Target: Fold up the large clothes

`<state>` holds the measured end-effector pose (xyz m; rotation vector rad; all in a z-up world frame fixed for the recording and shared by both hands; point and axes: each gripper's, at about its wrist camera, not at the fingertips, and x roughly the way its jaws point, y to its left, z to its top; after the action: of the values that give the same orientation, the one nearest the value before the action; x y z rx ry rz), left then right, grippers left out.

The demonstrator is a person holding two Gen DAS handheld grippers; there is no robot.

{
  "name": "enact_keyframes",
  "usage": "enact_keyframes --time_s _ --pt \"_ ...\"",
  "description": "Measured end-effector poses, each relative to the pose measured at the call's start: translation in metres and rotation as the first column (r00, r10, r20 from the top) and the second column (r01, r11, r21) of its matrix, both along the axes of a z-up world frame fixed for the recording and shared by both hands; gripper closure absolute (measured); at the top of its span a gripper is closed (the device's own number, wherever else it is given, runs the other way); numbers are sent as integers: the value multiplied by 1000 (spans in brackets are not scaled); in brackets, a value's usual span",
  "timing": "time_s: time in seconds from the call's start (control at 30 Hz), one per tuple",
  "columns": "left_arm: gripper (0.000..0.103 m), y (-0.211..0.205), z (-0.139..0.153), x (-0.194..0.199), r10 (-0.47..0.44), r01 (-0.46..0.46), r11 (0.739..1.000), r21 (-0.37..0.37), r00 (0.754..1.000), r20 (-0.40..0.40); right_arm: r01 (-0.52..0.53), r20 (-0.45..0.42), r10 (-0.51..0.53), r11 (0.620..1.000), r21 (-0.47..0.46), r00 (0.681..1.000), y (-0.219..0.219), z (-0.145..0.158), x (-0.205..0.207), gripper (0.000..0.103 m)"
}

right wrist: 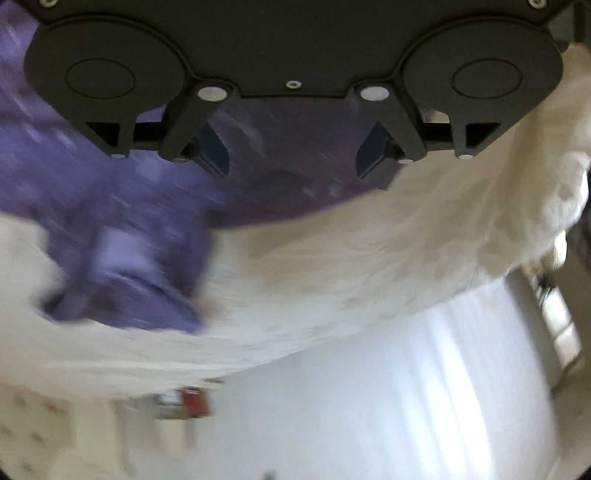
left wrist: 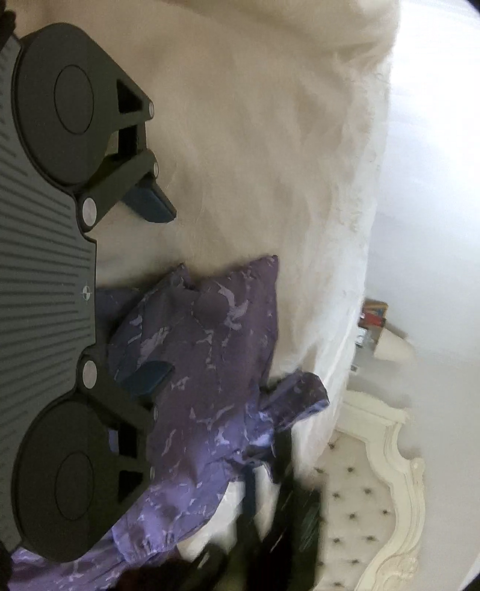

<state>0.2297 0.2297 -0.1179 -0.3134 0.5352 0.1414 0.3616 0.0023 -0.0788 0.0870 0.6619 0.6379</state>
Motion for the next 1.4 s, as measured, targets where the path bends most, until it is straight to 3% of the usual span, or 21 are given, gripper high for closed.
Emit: enact_keyframes --time_s 0.07,0.17,0.33,0.53,0.77,0.93,1.1,1.2,1.3,1.33,1.4 --pt "17 -2 5 -8 -9 8 1000 25 1000 23 58 -31 -57 998 13 998 -49 -2 -17 15" --pt "13 -8 13 -18 -25 23 998 65 999 30 150 -58 -150 989 -3 987 -117 -6 -34 15" --pt "13 -21 33 -18 -90 90 993 80 996 -2 349 -82 -351 936 -43 933 -226 -8 -57 15" --pt "13 -65 58 4 -204 205 974 101 979 -16 603 -81 -604 797 -32 793 -354 -7 -67 14" --pt "13 -129 66 45 -323 326 941 88 945 -42 814 -92 -810 581 15 580 -471 -10 -68 14" --pt "13 -161 53 66 -354 360 931 64 931 -89 867 -128 -857 496 52 499 -517 -24 -62 14" --pt "13 -176 34 68 -368 382 923 52 914 -171 877 -155 -863 471 92 480 -538 -41 -57 15" --pt "13 -176 22 69 -369 391 918 65 903 -221 879 -164 -864 460 124 475 -542 -48 -56 26" --pt "13 -172 13 70 -354 383 921 67 898 -260 889 -186 -869 443 120 458 -550 -53 -53 57" --pt "13 -170 12 70 -351 380 923 67 897 -268 897 -200 -874 429 108 442 -552 -54 -52 78" --pt "13 -166 9 70 -345 376 924 65 896 -279 901 -223 -873 416 126 435 -557 -58 -53 83"
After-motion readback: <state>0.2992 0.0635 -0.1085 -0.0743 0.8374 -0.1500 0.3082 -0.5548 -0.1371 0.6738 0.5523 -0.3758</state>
